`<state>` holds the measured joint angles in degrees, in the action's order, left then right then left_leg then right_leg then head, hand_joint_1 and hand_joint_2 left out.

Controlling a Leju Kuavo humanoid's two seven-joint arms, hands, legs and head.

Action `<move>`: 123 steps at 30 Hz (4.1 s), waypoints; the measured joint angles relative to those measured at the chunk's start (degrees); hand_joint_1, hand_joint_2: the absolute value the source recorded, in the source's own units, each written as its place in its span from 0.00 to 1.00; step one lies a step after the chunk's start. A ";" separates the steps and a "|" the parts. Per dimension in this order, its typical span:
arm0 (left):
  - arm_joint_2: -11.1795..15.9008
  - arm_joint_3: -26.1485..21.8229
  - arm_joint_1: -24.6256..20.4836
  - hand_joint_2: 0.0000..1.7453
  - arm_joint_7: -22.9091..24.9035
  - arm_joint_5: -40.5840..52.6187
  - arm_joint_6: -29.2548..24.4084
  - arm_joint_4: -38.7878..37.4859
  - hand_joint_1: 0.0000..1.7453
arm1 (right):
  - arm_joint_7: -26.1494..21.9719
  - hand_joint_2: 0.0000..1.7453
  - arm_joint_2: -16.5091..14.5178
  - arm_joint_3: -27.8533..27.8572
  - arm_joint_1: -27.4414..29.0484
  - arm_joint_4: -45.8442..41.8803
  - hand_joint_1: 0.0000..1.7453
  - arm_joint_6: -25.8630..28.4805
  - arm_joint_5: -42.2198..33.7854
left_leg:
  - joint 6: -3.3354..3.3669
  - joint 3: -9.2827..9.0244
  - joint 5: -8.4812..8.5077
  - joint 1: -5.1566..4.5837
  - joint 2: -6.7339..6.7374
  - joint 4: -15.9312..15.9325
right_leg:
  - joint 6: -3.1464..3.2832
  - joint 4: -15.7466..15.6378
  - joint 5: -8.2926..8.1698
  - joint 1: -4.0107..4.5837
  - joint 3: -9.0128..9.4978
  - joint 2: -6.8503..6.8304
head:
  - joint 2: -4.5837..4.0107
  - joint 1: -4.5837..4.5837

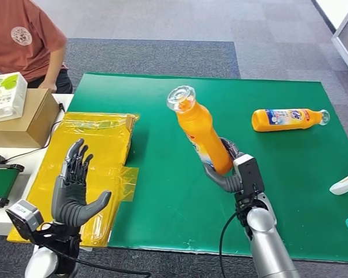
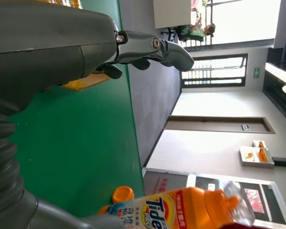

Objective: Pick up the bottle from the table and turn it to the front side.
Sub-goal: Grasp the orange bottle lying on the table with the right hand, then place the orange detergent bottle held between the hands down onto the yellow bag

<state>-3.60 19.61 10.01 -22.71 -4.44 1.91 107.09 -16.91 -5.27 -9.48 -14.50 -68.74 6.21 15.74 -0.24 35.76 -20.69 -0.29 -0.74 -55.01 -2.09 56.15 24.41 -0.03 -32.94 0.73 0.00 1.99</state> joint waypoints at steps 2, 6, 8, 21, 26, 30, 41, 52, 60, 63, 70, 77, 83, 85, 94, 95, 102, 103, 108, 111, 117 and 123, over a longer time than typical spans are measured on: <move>0.01 -0.49 -0.03 1.00 0.22 -1.46 0.32 -0.28 0.00 | -0.72 1.00 -0.29 -0.92 1.29 -2.54 1.00 0.09 -0.43 | -0.01 0.00 -0.01 0.00 0.00 0.00 | 0.01 0.00 0.01 0.00 -0.01 0.00 | 0.00 -0.01; -0.03 -1.55 -0.64 1.00 1.55 -4.92 1.89 -0.79 0.00 | -3.88 1.00 -0.63 -4.77 3.39 -6.46 1.00 3.57 4.60 | -0.01 0.00 -0.01 0.00 0.01 0.00 | 0.02 0.00 0.02 0.00 -0.02 0.00 | -0.01 0.01; -0.04 -1.87 -1.26 1.00 2.25 -5.59 2.34 -1.05 0.00 | -5.35 1.00 -0.68 -7.54 4.17 -8.10 1.00 5.87 8.18 | -0.02 0.00 -0.01 0.01 0.01 0.00 | 0.03 0.00 0.02 0.01 -0.02 0.00 | 0.00 0.01; -0.12 -2.55 -1.96 1.00 2.58 -5.84 2.64 -2.32 0.00 | -5.73 1.00 -0.79 -11.92 5.38 -11.06 1.00 7.25 9.60 | -0.02 0.00 -0.01 0.00 0.01 0.00 | 0.02 0.00 0.02 0.00 -0.02 0.00 | -0.01 0.00; -0.12 -2.56 -2.00 1.00 2.58 -5.83 2.70 -2.56 0.00 | -5.77 1.00 -0.79 -12.06 5.39 -11.08 1.00 7.28 9.72 | -0.02 0.00 -0.01 0.01 0.01 0.00 | 0.03 0.00 0.03 0.00 -0.02 0.00 | -0.02 0.00; -0.01 -1.74 -3.04 1.00 3.54 -6.41 6.63 -3.01 0.00 | -6.53 1.00 -0.79 -14.04 5.33 -11.02 1.00 9.39 14.41 | -0.02 0.00 -0.02 0.01 0.01 0.00 | 0.03 0.00 0.03 0.00 -0.04 0.00 | 0.00 0.00; 2.04 11.81 -14.35 1.00 11.08 -7.09 15.89 -8.67 0.00 | -6.15 1.00 -1.21 -21.57 1.88 -3.49 1.00 14.05 21.00 | 0.00 0.00 0.05 0.00 0.00 0.00 | -0.01 0.00 -0.05 0.00 -0.01 0.00 | -0.01 0.00; 6.03 18.07 -22.58 1.00 13.78 -5.85 15.34 -12.95 0.50 | -5.89 1.00 -1.62 -24.63 -1.50 2.84 1.00 13.75 20.37 | -0.05 0.01 0.10 0.01 0.01 0.00 | 0.02 0.04 -0.07 0.00 -0.05 0.03 | -0.01 0.00; 6.85 18.80 -22.24 1.00 12.79 -2.78 12.03 -12.98 1.00 | -4.63 1.00 -1.62 -25.74 -1.69 4.10 1.00 13.42 20.44 | -0.06 0.02 0.08 0.01 0.01 0.00 | 0.02 0.03 -0.06 0.00 -0.05 0.03 | 0.00 0.00; 7.06 18.73 -21.99 1.00 13.01 -1.76 11.20 -12.98 1.00 | -4.30 1.00 -1.62 -25.84 -1.61 4.35 1.00 13.37 20.67 | -0.06 0.02 0.08 0.01 0.01 0.00 | 0.02 0.03 -0.07 0.00 -0.05 0.02 | 0.00 0.00; 7.55 18.63 -21.99 1.00 13.28 -0.42 10.65 -12.98 1.00 | -4.04 1.00 -1.62 -26.20 -1.38 4.41 0.00 13.31 21.11 | -0.06 0.02 0.08 0.01 0.01 0.00 | 0.02 0.04 -0.07 0.01 -0.05 0.02 | 0.00 0.00; 7.13 16.86 -19.54 1.00 10.95 18.59 -3.82 -10.88 1.00 | -1.63 1.00 -1.60 -25.63 -0.76 3.71 0.00 13.87 20.60 | -0.06 0.03 0.08 0.01 0.01 0.00 | 0.03 0.03 -0.06 0.00 -0.08 0.03 | -0.01 -0.01; 6.29 14.03 -15.42 1.00 12.20 39.73 -17.80 -7.84 1.00 | 0.33 1.00 -1.55 -19.58 1.15 -0.34 0.00 15.21 16.30 | -0.03 0.04 0.05 0.00 0.00 0.00 | 0.04 0.02 -0.04 0.00 -0.08 0.02 | -0.02 0.00; 6.16 12.71 -14.20 1.00 13.48 44.77 -20.86 -8.04 1.00 | 0.30 1.00 -1.56 -17.00 1.56 -2.72 0.00 16.19 14.72 | -0.03 0.04 0.04 0.00 0.00 0.00 | 0.04 0.02 -0.04 0.00 -0.08 0.02 | -0.01 0.01; 4.65 7.37 -13.75 1.00 18.52 70.71 -30.49 -22.25 1.00 | -4.98 1.00 -1.57 -11.59 2.18 -18.48 0.00 15.66 6.69 | -0.04 0.03 0.06 0.01 0.01 0.00 | 0.04 0.03 -0.04 0.00 -0.09 0.02 | -0.01 0.00; 4.49 7.21 -14.14 1.00 18.50 72.58 -31.24 -25.18 1.00 | -5.40 1.00 -1.57 -11.77 2.22 -20.44 0.00 15.22 5.90 | -0.04 0.03 0.06 0.01 0.01 0.00 | 0.04 0.03 -0.04 0.00 -0.10 0.03 | 0.00 0.01; 3.70 7.14 -18.90 1.00 17.78 78.18 -34.60 -43.54 1.00 | -8.61 1.00 -0.92 -15.96 2.80 -32.05 0.00 10.80 0.82 | -0.05 0.04 0.05 0.01 0.02 0.00 | 0.05 0.03 -0.04 0.00 -0.11 0.03 | -0.01 0.00; 3.60 7.14 -19.69 1.00 17.77 78.76 -35.07 -45.64 1.00 | -8.83 1.00 -0.71 -16.84 2.81 -33.28 0.00 10.59 0.83 | -0.05 0.04 0.06 0.01 0.02 0.00 | 0.05 0.03 -0.04 0.00 -0.11 0.03 | -0.01 0.00; 2.98 7.16 -23.55 1.00 17.78 81.10 -37.73 -53.75 0.74 | -8.75 1.00 0.39 -20.60 2.74 -37.18 0.00 10.06 1.11 | -0.05 0.03 0.06 0.01 0.01 0.00 | 0.05 0.03 -0.04 0.00 -0.08 0.02 | -0.01 0.01; 2.61 7.14 -24.97 1.00 17.93 81.60 -39.38 -56.56 0.00 | -8.49 1.00 0.91 -21.80 2.67 -37.68 0.00 9.84 1.13 | -0.06 0.03 0.07 0.01 0.01 0.00 | 0.04 0.03 -0.05 0.00 -0.07 0.02 | 0.00 0.00; 1.39 5.75 -24.72 0.00 15.50 74.79 -37.48 -57.38 0.00 | -7.86 1.00 1.92 -22.99 3.07 -37.71 0.00 8.86 2.52 | -0.06 0.03 0.07 0.01 0.01 0.00 | 0.02 0.03 -0.06 0.00 -0.06 0.02 | -0.01 0.00; 0.67 4.82 -22.28 0.00 14.64 71.85 -35.40 -54.02 0.00 | -7.03 1.00 2.63 -23.16 3.60 -37.65 0.00 7.26 4.14 | -0.05 0.03 0.06 0.01 0.01 0.00 | 0.05 0.03 -0.03 0.00 -0.07 0.02 | 0.00 -0.01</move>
<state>-2.92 24.43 -12.27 -8.07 67.41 -33.49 53.07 -23.94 -2.63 -32.63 -10.90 -106.39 13.47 19.87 -0.30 35.79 -20.63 -0.28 -0.72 -55.00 -2.04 56.18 24.38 -0.03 -33.01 0.75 0.00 1.98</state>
